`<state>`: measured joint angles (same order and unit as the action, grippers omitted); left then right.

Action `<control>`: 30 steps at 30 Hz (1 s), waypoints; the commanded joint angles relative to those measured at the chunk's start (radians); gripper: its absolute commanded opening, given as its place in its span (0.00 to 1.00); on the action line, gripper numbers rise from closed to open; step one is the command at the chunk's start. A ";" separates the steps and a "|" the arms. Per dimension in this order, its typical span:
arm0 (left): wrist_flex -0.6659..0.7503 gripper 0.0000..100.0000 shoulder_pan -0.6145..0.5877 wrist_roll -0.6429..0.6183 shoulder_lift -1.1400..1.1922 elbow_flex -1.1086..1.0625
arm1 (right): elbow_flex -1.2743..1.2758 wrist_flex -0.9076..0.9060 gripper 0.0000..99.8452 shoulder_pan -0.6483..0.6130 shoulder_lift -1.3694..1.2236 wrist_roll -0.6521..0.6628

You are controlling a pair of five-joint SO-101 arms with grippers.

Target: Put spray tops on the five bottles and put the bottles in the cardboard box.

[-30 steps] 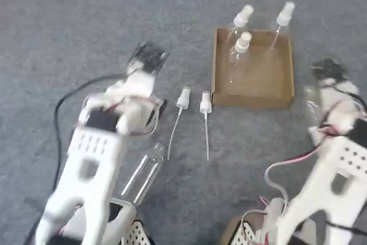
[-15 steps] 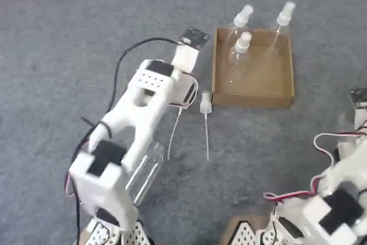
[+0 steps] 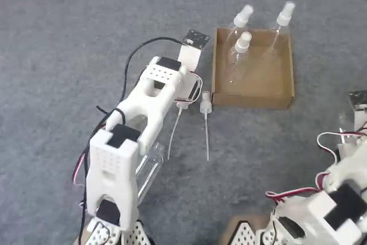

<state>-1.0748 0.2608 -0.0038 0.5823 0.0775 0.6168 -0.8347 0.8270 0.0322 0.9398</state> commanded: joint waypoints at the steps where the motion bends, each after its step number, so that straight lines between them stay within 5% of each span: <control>1: -0.005 0.08 0.000 -0.009 -0.006 0.062 | 0.002 0.012 0.01 0.008 -0.008 0.012; 10: -0.005 0.01 0.003 -0.009 -0.092 0.064 | 0.002 0.004 0.01 0.008 -0.008 0.012; 18: -0.021 0.01 -0.037 -0.051 -0.434 0.064 | 0.002 0.001 0.01 0.008 -0.008 0.011; 30: -0.434 0.01 -0.063 -0.026 -1.036 0.039 | -0.011 -0.076 0.22 0.001 0.004 0.011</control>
<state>-1.3679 0.2010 -0.0437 -0.2570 0.0928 0.6168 -0.8654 0.8239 0.0307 0.9413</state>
